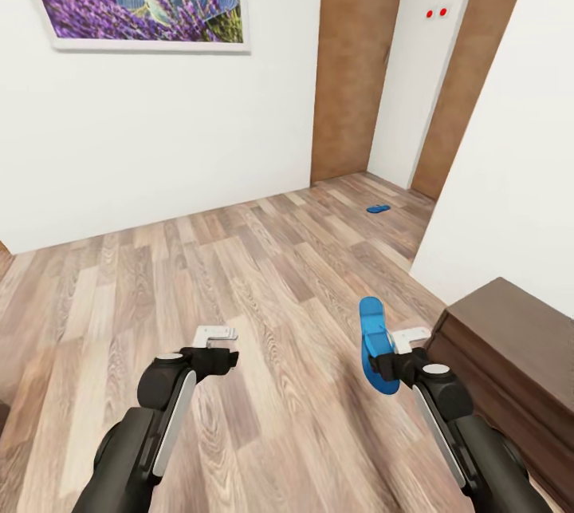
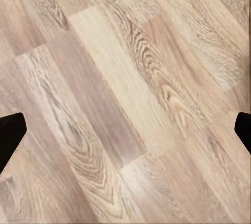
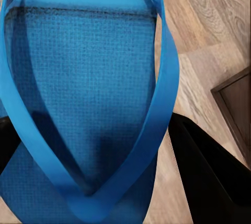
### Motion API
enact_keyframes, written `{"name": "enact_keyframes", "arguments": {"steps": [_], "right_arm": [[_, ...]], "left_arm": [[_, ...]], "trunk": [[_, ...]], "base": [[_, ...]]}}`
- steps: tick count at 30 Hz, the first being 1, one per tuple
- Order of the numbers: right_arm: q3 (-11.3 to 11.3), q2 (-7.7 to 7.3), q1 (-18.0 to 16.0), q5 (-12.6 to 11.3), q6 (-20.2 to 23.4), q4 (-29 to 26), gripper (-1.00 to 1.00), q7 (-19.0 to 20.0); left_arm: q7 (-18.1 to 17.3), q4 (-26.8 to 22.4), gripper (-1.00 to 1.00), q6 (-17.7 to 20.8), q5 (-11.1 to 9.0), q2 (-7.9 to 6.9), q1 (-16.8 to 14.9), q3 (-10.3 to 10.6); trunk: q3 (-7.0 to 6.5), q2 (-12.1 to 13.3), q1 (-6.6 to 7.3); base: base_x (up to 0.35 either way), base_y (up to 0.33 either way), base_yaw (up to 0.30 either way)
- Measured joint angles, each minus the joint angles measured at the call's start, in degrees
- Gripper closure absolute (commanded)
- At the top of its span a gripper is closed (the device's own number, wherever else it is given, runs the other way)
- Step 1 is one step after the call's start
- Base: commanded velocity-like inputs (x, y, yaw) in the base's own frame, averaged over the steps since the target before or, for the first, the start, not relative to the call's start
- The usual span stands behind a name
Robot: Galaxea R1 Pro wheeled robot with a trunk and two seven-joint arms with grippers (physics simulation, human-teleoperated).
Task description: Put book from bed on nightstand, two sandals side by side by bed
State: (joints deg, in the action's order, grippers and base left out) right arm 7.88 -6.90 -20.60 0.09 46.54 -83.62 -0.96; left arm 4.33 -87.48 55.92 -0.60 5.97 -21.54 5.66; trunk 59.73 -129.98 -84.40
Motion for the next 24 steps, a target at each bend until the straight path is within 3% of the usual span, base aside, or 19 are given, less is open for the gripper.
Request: {"name": "enact_keyframes", "arguments": {"steps": [16, 24], "right_arm": [[0.0, 0.03, 0.0, 0.0, 0.0, 0.0, 1.00, 0.0], [0.0, 0.03, 0.0, 0.0, 0.0, 0.0, 1.00, 0.0]], "left_arm": [[0.0, 0.0, -1.00, 0.0, 0.0, 0.00, 0.0, 0.0], [0.0, 0.0, -1.00, 0.0, 0.0, 0.00, 0.0, 0.0]], "trunk": [[0.00, 0.0, 0.00], [0.00, 0.0, 0.00]], "base": [[0.318, 0.175, -0.277], [0.308, 0.195, -0.052]]}}
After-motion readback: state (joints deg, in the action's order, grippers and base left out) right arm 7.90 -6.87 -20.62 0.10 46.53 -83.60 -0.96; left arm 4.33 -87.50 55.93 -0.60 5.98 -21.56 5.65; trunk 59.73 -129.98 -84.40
